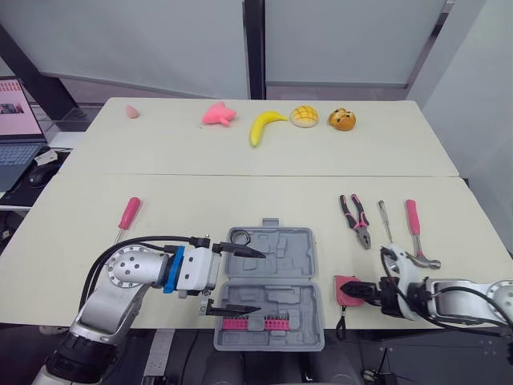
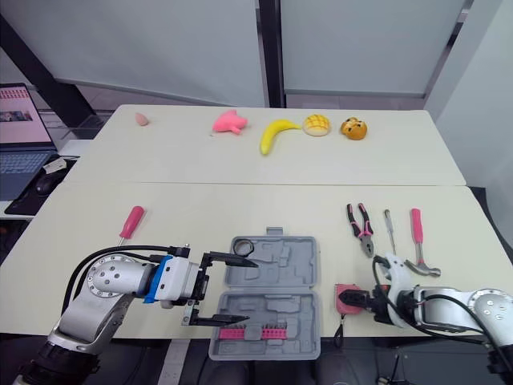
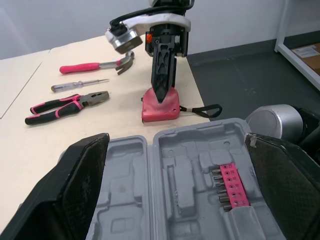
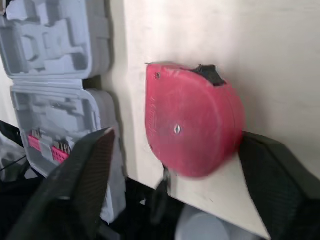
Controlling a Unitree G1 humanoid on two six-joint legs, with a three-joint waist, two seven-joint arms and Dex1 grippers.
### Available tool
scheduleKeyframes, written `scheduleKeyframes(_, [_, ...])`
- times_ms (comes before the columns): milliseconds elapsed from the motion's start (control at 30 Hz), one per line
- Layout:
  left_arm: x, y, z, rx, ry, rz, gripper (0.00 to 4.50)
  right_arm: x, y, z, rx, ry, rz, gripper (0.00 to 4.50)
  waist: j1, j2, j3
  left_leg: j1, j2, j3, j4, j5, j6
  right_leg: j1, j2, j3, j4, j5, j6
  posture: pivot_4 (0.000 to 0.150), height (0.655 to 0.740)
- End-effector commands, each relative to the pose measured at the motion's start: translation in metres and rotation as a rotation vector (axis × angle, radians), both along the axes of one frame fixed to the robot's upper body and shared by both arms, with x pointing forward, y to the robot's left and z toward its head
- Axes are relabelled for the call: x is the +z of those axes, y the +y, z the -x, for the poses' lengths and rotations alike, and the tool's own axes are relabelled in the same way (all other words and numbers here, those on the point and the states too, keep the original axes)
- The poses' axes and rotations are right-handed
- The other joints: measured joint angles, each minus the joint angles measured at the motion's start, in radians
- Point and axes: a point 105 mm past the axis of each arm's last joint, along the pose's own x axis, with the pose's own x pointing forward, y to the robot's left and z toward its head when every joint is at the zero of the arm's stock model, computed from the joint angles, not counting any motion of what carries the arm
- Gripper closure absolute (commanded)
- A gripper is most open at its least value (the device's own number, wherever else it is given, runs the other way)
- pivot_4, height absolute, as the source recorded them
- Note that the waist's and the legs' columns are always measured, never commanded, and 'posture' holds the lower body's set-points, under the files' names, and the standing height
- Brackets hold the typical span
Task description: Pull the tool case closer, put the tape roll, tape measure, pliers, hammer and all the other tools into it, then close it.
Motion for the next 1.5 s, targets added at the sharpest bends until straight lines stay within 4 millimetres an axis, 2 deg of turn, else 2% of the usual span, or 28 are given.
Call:
scheduleKeyframes(33, [0.005,-0.002,0.001,-0.005,-0.029,0.016,0.0,0.027,-0.004,0.003,0.108,-0.095,0.015,0.02,0.0,0.0,0.0,0.0,0.0,0.0,0.0,0.0,0.0,0.0,0.0,0.0,0.0,0.0,0.0,0.15,0.74])
scheduleKeyframes(100, [0.005,-0.002,0.0,-0.004,-0.025,0.018,0.0,0.036,-0.007,0.005,0.229,-0.202,0.111,0.02,-0.002,0.001,-0.001,0.001,0.0,0.0,0.0,0.0,0.0,0.0,0.0,0.0,0.0,0.0,0.0,0.15,0.74])
scheduleKeyframes(233, [0.008,-0.002,-0.001,-0.008,-0.021,0.027,0.0,0.048,-0.001,-0.001,0.574,-0.629,0.291,0.02,0.001,0.001,-0.001,0.002,0.001,0.0,0.0,0.0,0.0,0.0,0.001,-0.001,0.0,0.0,0.0,0.15,0.74])
scheduleKeyframes(333, [0.009,-0.003,-0.001,-0.02,-0.023,0.028,0.0,0.033,-0.001,0.007,0.963,-0.884,0.415,0.02,0.0,0.001,-0.001,0.001,0.002,0.0,0.0,0.0,0.0,0.0,0.001,-0.002,-0.002,0.0,0.0,0.15,0.74])
scheduleKeyframes(400, [0.01,-0.003,-0.001,-0.023,-0.023,0.028,0.0,0.022,-0.005,0.009,1.069,-0.945,0.434,0.02,-0.001,0.001,-0.001,0.001,0.002,0.001,0.0,0.0,-0.001,0.0,0.001,-0.001,-0.003,0.0,0.001,0.15,0.74])
scheduleKeyframes(533, [0.012,-0.005,0.0,-0.028,-0.027,0.026,0.0,0.003,-0.005,0.007,1.125,-0.981,0.398,0.02,-0.002,0.0,0.0,0.001,0.002,0.002,0.001,0.0,-0.001,0.001,0.001,0.0,-0.002,0.0,0.001,0.15,0.74])
scheduleKeyframes(733, [0.015,-0.006,0.0,-0.039,-0.028,0.023,0.0,-0.008,0.0,-0.004,1.157,-1.025,0.366,0.02,-0.002,0.0,0.0,0.003,0.002,0.002,0.001,0.0,-0.001,0.001,0.001,0.0,0.0,0.001,0.0,0.15,0.74])
scheduleKeyframes(1067, [0.015,-0.009,0.004,-0.053,-0.025,0.017,0.0,-0.019,-0.004,-0.013,1.173,-1.027,0.329,0.02,-0.001,0.0,0.0,0.003,0.002,0.001,0.001,0.0,-0.001,0.002,0.001,0.0,0.001,0.003,-0.005,0.15,0.74])
scheduleKeyframes(1500, [0.014,-0.01,0.005,-0.055,-0.024,0.012,0.0,-0.027,0.001,-0.024,1.163,-1.008,0.331,0.02,-0.001,0.0,0.0,0.003,0.002,0.001,0.001,0.0,-0.001,0.002,0.001,0.0,0.001,0.004,-0.005,0.15,0.74])
